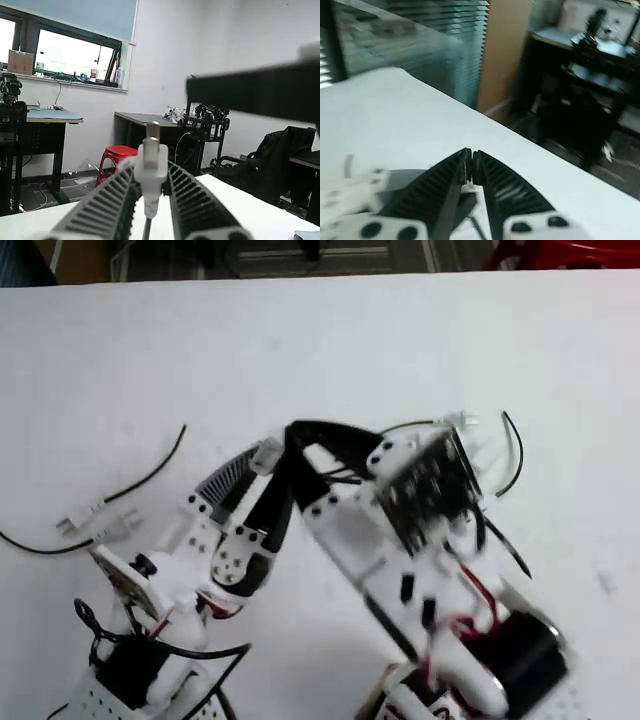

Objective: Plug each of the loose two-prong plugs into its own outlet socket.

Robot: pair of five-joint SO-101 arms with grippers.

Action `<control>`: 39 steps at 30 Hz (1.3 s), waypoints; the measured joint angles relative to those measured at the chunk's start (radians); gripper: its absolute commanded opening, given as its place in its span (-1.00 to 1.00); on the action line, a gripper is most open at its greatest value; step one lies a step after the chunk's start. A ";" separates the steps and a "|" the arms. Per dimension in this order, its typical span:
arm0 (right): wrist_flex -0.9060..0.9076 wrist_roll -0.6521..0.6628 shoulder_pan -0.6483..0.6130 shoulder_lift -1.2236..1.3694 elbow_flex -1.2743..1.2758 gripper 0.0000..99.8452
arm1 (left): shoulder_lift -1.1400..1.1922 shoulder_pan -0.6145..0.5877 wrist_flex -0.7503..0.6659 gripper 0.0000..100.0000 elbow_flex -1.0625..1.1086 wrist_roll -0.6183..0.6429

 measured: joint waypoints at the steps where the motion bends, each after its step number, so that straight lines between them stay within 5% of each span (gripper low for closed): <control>1: 0.021 0.000 -0.035 0.012 -0.032 -0.96 | 0.000 0.000 0.000 -0.95 0.000 0.000; 13: 0.181 0.009 -0.084 0.269 -0.126 -0.96 | 0.003 -0.003 0.000 -0.95 0.003 0.003; 29: 0.101 0.181 0.354 0.353 -0.127 -0.96 | 0.002 -0.002 0.000 -0.95 0.003 -0.003; 33: 0.114 0.181 0.334 0.325 -0.169 -0.96 | -0.006 -0.002 0.000 -0.95 0.003 -0.005; 39: 0.209 0.181 0.095 0.262 -0.305 -0.96 | 0.000 -0.002 0.000 -0.95 0.003 -0.005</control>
